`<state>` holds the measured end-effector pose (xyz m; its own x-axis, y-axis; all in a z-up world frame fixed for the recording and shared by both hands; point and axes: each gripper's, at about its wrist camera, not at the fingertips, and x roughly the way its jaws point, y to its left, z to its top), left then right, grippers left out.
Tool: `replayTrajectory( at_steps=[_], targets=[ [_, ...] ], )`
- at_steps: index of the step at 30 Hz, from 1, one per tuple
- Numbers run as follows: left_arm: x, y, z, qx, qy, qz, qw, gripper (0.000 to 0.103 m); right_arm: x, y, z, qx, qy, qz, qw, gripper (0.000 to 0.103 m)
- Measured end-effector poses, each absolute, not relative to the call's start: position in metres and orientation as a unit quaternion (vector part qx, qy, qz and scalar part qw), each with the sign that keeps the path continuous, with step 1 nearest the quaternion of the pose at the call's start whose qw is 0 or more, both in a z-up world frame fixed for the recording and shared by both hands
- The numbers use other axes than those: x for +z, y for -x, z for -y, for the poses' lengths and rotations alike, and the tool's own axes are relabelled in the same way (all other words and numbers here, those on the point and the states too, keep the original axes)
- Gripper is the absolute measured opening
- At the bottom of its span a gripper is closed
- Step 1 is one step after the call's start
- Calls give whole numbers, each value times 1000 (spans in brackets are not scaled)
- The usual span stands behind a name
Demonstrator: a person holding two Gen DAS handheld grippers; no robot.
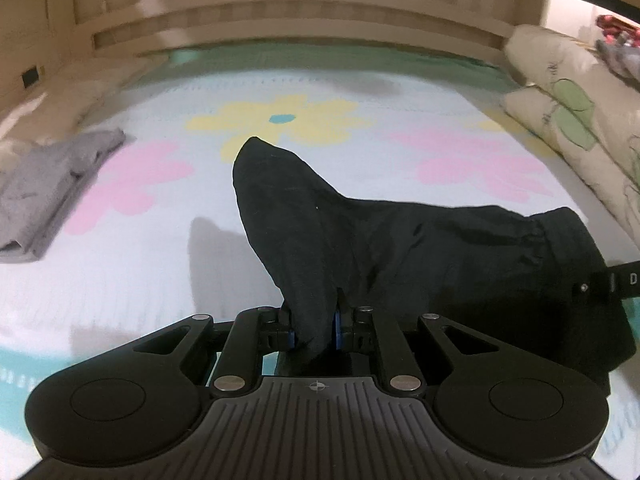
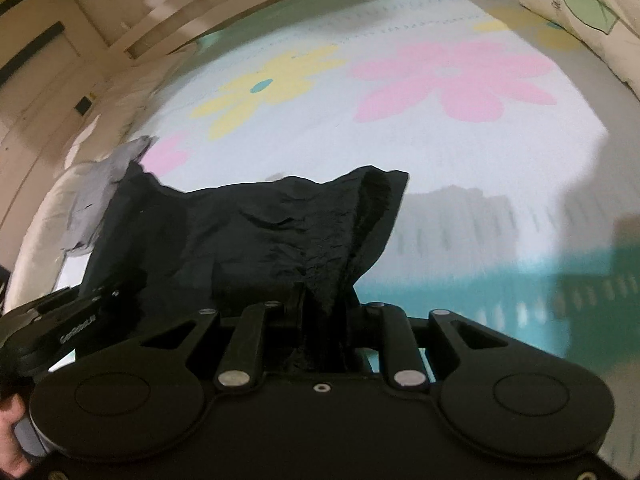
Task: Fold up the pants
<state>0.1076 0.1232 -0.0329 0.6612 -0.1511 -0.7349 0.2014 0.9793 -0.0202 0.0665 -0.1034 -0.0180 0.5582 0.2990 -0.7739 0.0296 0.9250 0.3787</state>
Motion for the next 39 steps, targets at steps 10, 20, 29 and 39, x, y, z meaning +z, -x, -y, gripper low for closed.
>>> replayTrajectory(
  at_steps=[10, 20, 29, 39],
  targets=[
    [-97, -141, -145, -49, -5, -472, 880, 61, -85, -124, 116, 22, -182, -517, 836, 64],
    [-32, -90, -139, -32, -19, -387, 921, 60, -48, -87, 128, 31, -227, -436, 870, 77],
    [20, -12, -121, -19, -44, -340, 939, 65, 28, -25, 93, 18, -134, -379, 915, 102],
    [14, 40, -134, 6, -33, -345, 938, 68, 35, 36, 87, 14, -130, -386, 913, 103]
  ],
)
